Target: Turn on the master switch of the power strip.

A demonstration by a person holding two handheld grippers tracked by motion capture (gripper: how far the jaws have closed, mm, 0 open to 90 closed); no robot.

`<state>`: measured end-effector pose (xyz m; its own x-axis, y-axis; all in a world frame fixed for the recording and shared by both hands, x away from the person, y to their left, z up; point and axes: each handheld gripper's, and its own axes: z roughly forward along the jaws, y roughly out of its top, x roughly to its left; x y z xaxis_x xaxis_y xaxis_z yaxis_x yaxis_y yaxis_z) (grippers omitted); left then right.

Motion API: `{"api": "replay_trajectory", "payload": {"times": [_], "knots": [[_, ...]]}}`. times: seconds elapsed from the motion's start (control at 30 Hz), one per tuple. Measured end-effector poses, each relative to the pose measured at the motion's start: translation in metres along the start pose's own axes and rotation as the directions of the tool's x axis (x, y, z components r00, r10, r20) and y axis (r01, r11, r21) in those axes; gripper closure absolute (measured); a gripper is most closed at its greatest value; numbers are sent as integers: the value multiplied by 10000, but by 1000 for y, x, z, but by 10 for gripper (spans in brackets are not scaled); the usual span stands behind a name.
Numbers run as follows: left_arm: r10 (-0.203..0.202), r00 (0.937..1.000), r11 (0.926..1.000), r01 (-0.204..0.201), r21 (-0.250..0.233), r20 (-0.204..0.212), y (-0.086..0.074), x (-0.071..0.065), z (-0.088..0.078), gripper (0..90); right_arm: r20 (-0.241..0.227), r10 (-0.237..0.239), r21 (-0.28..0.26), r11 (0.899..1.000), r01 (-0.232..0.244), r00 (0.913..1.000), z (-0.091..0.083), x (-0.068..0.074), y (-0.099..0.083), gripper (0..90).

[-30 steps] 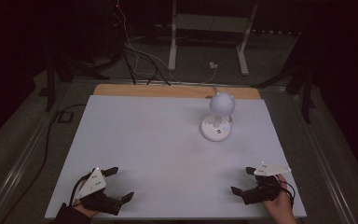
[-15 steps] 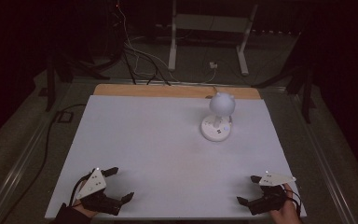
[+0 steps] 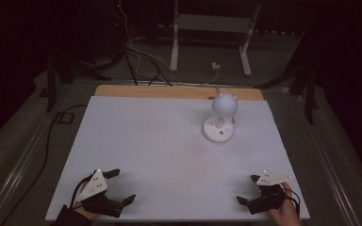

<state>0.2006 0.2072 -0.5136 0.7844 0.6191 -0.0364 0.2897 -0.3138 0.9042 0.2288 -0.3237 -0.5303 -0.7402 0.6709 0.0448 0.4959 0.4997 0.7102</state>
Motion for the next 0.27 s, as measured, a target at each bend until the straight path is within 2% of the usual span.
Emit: {"api": "replay_trajectory", "payload": {"times": [0.27], "knots": [[-26, 10000, 10000, 26, -20, 11, 0, 0, 0, 2, 36, 195, -34, 9998, -195, 9998, 0, -3, -1, 0]]}}
